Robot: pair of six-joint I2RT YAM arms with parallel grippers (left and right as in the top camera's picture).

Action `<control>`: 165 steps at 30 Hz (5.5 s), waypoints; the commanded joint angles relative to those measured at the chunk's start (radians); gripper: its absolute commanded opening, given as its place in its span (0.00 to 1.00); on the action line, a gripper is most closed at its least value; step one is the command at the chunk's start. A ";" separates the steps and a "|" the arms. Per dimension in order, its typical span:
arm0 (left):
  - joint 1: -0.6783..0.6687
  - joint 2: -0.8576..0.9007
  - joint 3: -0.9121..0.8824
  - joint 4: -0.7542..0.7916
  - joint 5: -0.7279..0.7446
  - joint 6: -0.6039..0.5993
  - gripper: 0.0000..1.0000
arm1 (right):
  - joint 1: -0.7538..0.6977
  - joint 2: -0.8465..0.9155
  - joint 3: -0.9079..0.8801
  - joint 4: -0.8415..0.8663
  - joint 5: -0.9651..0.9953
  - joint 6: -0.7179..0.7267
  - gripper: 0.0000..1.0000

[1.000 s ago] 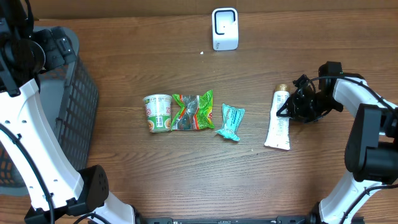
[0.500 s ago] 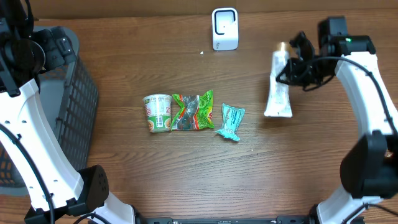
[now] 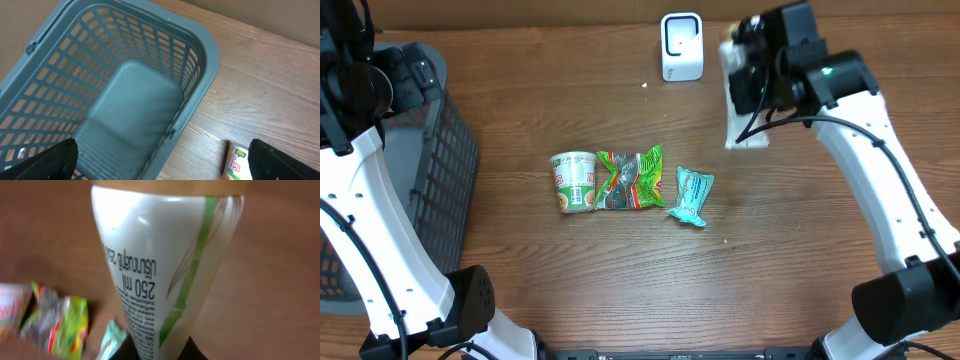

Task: Scan the item barcode
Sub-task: 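Carry the tube to the white scanner and hold it over it, then move the tube to the right table edge and release it, then reach the right gripper to the green wipes pack and grasp it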

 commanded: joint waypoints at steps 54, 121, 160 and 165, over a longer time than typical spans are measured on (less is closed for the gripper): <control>0.000 0.004 0.002 0.002 0.001 0.015 0.99 | 0.097 0.677 0.108 1.072 0.600 -1.045 0.04; 0.000 0.004 0.002 0.002 0.001 0.015 1.00 | -0.587 0.005 -0.203 -0.097 -0.337 0.402 0.83; 0.000 0.004 0.002 0.002 0.001 0.015 1.00 | 0.558 0.011 -0.669 0.256 0.305 0.003 0.65; 0.000 0.004 0.002 0.002 0.001 0.015 1.00 | 0.544 0.011 -0.718 0.320 0.312 0.003 0.65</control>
